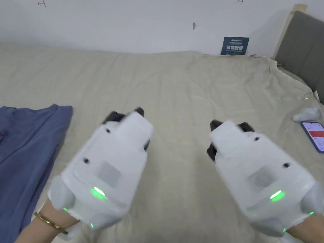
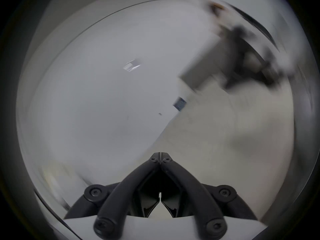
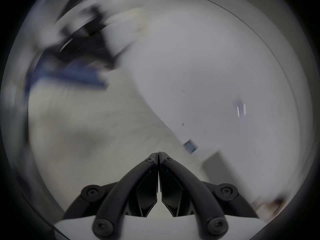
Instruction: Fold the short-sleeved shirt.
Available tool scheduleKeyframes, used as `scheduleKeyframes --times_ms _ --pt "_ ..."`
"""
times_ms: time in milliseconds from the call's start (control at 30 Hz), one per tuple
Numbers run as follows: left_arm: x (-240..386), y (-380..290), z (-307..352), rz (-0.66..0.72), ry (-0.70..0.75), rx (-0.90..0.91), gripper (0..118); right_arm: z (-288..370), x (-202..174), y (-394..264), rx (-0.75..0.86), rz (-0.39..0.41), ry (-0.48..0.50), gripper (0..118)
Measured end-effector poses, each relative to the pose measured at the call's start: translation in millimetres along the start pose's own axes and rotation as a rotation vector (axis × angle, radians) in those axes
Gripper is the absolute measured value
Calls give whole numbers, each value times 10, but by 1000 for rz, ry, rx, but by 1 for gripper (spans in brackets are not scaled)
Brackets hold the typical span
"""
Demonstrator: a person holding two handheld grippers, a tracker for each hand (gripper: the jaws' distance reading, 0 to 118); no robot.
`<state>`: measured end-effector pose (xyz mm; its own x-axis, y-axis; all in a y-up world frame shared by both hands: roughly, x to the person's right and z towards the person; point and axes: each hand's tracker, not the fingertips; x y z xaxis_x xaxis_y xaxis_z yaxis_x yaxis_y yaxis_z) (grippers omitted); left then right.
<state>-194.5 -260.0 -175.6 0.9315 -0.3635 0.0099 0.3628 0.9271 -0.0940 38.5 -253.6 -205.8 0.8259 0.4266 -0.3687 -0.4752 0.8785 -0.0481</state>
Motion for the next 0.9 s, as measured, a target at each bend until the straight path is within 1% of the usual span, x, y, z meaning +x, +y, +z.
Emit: scheduleKeyframes --times_ms 33,100,167,200,233,267,300,333,367,433,467,500,533,567,667,733,800,900 --pt "-104 45 5 154 7 11 0 17 90 24 19 -152 2 0" --pt "-299 70 31 481 67 45 0 42 295 0 71 -515 22 0" --pt "-406 40 60 672 116 62 0 73 423 -78 100 -731 16 0" --pt "-419 9 80 698 168 59 0 137 415 -67 88 -810 -28 0" --pt "-414 -21 93 682 205 56 0 160 430 -104 83 -858 -70 0" --pt "-400 -74 115 647 254 45 0 177 446 -157 88 -884 -103 0" --pt "-371 -107 115 595 298 30 0 188 449 -195 83 -886 -135 0" --pt "-355 -144 112 564 330 9 0 216 408 -209 69 -864 -169 0" --pt "-363 -184 109 573 335 -13 0 226 397 -243 60 -862 -187 0" --pt "-382 -236 63 720 253 -64 0 217 405 -318 29 -882 -162 0" --pt "-404 -279 45 777 241 -79 0 209 401 -344 16 -895 -150 0" --pt "-391 -317 22 761 259 -86 0 204 377 -369 12 -891 -154 0" --pt "-373 -347 10 707 284 -92 0 204 351 -373 4 -871 -168 0" --pt "-336 -367 -11 616 317 -108 0 213 315 -362 -6 -810 -200 0" --pt "-223 -377 2 473 312 -101 0 208 286 -343 5 -698 -225 0" --pt "-121 -382 -39 304 342 -112 0 193 254 -308 4 -611 -245 0" --pt "19 -354 -7 123 354 -102 0 187 179 -260 14 -498 -263 0" --pt "160 -327 -1 -15 329 -85 0 182 98 -223 22 -377 -269 0"
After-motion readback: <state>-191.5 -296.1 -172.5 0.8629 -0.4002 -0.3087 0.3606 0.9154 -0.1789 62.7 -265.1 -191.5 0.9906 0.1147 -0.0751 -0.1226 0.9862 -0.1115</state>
